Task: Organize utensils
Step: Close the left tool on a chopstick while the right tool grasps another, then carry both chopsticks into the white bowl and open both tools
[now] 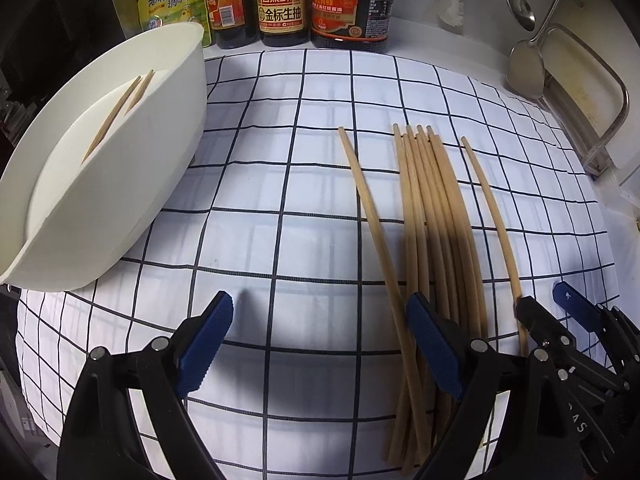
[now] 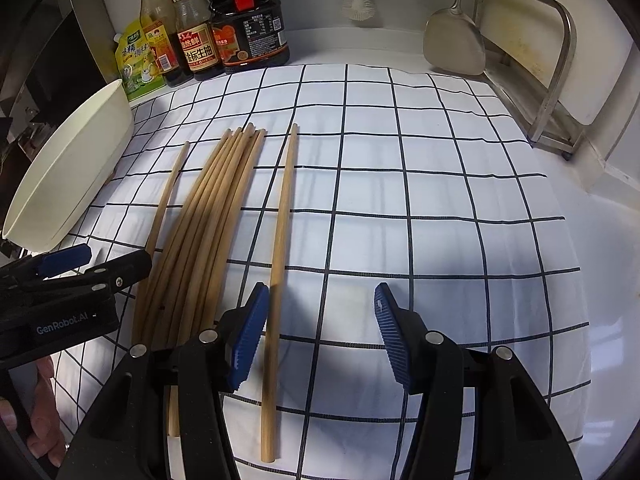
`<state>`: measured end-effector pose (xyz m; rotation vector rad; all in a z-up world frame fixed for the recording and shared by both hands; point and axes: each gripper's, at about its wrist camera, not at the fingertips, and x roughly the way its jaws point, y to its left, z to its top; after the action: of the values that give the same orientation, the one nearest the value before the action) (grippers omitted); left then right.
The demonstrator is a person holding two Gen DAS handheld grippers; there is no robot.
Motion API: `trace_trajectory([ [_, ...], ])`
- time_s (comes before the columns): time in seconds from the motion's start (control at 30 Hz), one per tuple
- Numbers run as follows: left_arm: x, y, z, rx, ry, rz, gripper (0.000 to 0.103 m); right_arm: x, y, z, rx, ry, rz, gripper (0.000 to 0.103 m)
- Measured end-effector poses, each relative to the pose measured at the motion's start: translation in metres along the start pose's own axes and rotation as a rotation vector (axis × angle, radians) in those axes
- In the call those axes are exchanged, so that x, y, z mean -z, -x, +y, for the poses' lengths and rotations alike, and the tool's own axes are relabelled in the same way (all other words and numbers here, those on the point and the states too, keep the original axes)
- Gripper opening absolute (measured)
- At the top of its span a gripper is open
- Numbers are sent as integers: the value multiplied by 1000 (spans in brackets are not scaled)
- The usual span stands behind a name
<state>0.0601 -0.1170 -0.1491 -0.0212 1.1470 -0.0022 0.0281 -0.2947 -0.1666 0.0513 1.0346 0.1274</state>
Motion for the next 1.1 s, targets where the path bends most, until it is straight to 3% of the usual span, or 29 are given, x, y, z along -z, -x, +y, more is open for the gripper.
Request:
trace_trajectory([
  [0.6,7,-5,15,-80,-14,-5,89,-3,-8,13,58,68,-27,52],
  [0.67,7,-4,13,-79,-21,-8,87,-2,-7,16,56,79,-32,47],
  [0.8,10,1,7,-41,-35,-14,66,1,-5,22,38,108,-36,35],
  [0.87,11,3,4,-21,-40,-15,55,1,-5,24,28,117,-33,24],
  [0.93,12,5,0,-9,-51,-11,35,1,-5,27,25,127,-31,12],
  [0.97,13,7,-3,-11,-62,-9,30,1,-5,27,26,129,-29,8],
  [1.03,12,7,-4,12,-68,-1,8,1,-4,27,22,122,-30,7],
  [1.1,12,7,-4,16,-70,2,7,2,-4,26,12,107,-30,7],
])
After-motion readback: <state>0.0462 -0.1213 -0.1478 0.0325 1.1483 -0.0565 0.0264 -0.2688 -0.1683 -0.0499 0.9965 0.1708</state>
